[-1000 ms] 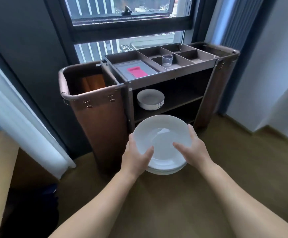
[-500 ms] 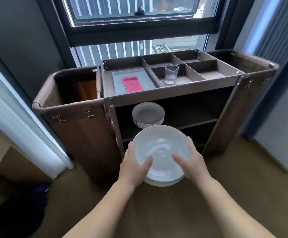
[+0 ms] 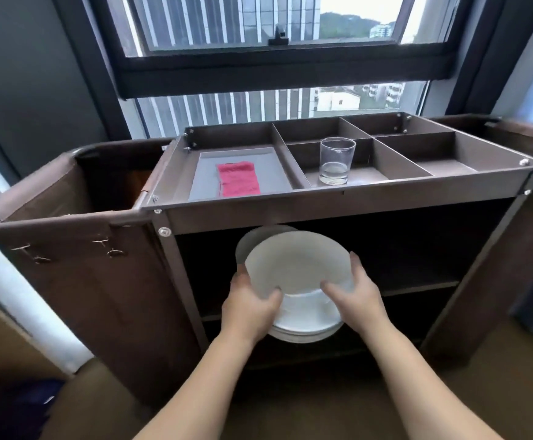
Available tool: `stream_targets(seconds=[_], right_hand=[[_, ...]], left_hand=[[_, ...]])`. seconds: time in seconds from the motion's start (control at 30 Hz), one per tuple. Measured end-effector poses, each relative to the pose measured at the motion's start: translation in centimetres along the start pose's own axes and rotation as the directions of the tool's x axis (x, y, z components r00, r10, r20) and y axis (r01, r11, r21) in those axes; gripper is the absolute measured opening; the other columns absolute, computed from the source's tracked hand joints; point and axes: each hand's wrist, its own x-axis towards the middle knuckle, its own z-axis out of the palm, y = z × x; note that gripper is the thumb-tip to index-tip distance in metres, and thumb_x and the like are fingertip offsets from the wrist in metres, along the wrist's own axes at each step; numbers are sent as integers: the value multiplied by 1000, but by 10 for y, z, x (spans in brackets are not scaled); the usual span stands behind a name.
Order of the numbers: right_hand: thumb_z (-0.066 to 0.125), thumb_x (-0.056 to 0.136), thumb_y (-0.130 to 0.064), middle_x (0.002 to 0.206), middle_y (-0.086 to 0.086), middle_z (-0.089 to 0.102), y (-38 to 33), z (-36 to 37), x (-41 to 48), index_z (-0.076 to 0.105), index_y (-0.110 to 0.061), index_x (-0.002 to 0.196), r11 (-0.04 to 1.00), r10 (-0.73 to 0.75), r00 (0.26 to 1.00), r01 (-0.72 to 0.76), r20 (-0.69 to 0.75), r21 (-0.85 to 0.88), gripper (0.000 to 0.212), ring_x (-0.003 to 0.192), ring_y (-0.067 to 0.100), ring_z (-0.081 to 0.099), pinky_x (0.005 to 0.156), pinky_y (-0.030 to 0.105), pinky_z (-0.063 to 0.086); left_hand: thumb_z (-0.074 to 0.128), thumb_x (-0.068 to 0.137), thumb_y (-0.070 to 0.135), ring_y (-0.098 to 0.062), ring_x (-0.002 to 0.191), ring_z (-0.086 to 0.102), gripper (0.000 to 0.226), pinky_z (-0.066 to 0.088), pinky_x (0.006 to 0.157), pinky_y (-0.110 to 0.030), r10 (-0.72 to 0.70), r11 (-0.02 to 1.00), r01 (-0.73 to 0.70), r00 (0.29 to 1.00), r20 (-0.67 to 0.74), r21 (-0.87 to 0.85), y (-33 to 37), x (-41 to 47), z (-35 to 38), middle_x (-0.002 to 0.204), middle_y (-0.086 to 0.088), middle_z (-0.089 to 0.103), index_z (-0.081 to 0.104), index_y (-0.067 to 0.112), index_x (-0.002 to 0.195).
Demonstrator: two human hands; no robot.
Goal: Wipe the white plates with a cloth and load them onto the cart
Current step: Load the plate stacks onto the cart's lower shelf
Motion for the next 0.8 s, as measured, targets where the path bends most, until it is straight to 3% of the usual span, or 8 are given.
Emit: stream_targets(seconds=[0.1,0.23,0.37,0.5,0.67,0.8], right_hand=[[73,82,-21,97,-12,57,9,4,36,35,-23,146,999,-43,999,43,-23,8,74,88,9,57,75,18,43],[72,83,-24,106,-8,52,15,9,72,25,-26,151,997,-52,999,52,2,57,82,96,12,51,81,23,40],[71,81,-30,111,-6,61,21,13,104,37,-26,144,992,-114,994,113,3,54,72,98,15,58,80,25,42],[69,77,-31,102,-12,65,23,23,128,51,-28,128,977,-200,980,198,10,82,54,96,11,62,76,28,47],[67,78,-33,103,-5,63,20,43,149,52,-19,126,962,-261,964,263,-45,67,53,93,16,60,77,25,44],[64,79,-34,107,1,64,27,62,155,54,-15,126,960,-276,959,278,-63,28,51,95,22,60,78,27,46]], left_hand=[[64,77,44,-21,105,61,65,47,84,-28,-2,1000,3,999,-55,18,-5,28,19,122,5,58,37,33,135],[57,73,51,-22,107,61,69,49,89,-32,4,1000,-2,995,-103,23,-7,54,34,125,6,58,36,36,137],[52,84,54,-28,115,58,68,48,93,-34,34,993,-14,986,-165,116,-5,81,44,133,-1,56,35,26,143],[46,92,52,-31,115,57,55,43,87,-31,116,984,-86,972,-202,153,-8,107,47,127,-7,59,41,20,137],[44,91,54,-31,124,52,63,43,100,-37,120,989,-96,968,-219,113,-18,132,48,134,-11,55,41,14,141],[45,91,51,-31,120,54,58,44,97,-35,133,990,-117,965,-226,84,-31,143,49,130,-11,59,49,12,133]])
